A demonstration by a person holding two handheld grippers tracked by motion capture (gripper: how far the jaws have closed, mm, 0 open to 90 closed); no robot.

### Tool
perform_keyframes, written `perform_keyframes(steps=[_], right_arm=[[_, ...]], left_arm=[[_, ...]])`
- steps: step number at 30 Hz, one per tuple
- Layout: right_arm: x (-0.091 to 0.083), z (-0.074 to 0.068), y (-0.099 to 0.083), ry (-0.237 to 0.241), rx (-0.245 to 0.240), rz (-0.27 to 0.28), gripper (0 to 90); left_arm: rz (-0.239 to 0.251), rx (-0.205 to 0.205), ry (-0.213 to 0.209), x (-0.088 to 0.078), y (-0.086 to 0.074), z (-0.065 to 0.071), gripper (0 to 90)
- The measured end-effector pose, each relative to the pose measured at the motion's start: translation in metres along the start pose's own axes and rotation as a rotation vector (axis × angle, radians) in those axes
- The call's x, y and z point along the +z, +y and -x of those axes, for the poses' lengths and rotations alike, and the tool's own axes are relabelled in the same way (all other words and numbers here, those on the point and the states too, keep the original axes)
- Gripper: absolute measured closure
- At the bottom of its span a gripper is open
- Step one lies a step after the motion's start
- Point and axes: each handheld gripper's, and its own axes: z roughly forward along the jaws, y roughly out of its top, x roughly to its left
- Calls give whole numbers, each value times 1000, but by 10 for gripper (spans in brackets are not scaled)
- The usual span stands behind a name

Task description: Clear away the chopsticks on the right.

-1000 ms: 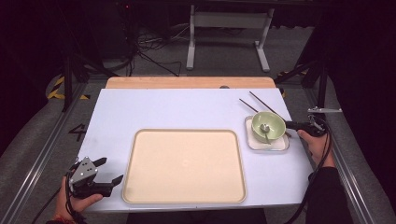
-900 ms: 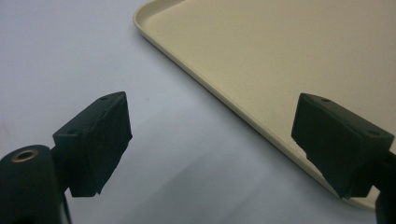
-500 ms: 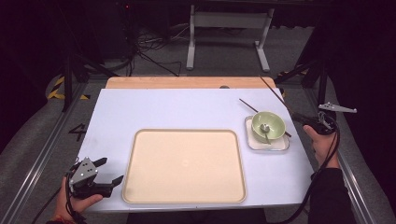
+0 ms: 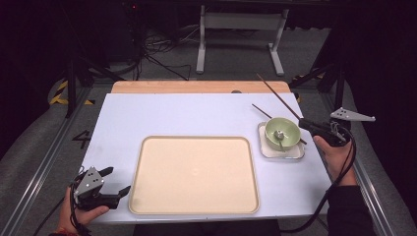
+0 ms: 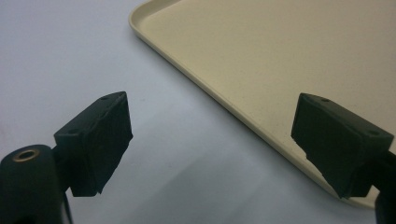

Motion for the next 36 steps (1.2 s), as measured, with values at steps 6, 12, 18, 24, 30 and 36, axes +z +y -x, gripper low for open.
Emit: perform_keyframes(steps=[6,12,18,24,30,36], right_arm=[[1,-28,2,42,-40,0,847],[7,-54,-1,90,-79,-22,847],[17,-88,-11,172,-124,-68,847],[28,-115,-22,233,-167,-119,846],[41,-134,-41,276,-190,-200,846],[51,-142,-58,290,-208,-272,846]], left_arm=[[3,3,0,-1,0,0,133],[4,0,-2,-1,0,1,133],[5,-3,1,-2,-1,-1,133],[1,-5,3,-1,-2,-1,132],[4,-8,6,-2,-2,-1,131],[3,-10,2,-2,-2,-1,131]])
